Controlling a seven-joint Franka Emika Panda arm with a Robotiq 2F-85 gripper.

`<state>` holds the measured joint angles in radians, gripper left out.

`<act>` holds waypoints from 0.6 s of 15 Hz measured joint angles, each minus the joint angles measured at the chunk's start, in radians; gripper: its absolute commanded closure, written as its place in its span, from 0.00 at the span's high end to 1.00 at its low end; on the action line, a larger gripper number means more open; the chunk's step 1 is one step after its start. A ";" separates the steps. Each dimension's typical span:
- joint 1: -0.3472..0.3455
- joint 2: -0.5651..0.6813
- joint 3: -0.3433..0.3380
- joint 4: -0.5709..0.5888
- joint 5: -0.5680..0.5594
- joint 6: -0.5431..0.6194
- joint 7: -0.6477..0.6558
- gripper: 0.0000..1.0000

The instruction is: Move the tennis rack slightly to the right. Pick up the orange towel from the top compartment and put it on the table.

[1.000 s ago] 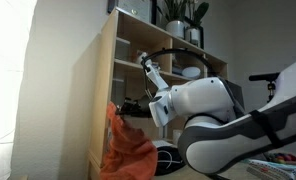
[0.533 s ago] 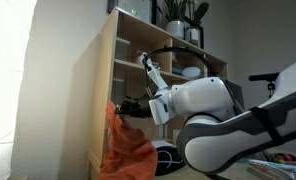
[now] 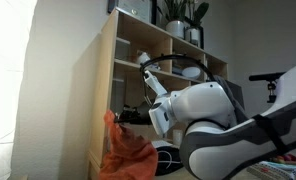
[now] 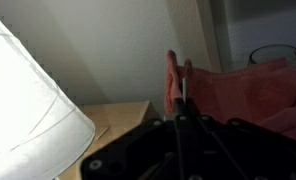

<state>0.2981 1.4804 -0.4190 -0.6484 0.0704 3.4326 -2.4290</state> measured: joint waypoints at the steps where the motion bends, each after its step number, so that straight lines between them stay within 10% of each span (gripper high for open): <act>1: -0.001 0.002 0.008 -0.012 -0.034 -0.009 0.000 0.02; 9: -0.067 0.004 0.219 -0.130 -0.402 -0.134 -0.030 0.02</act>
<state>0.2311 1.4845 -0.1996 -0.7780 -0.3311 3.2987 -2.4589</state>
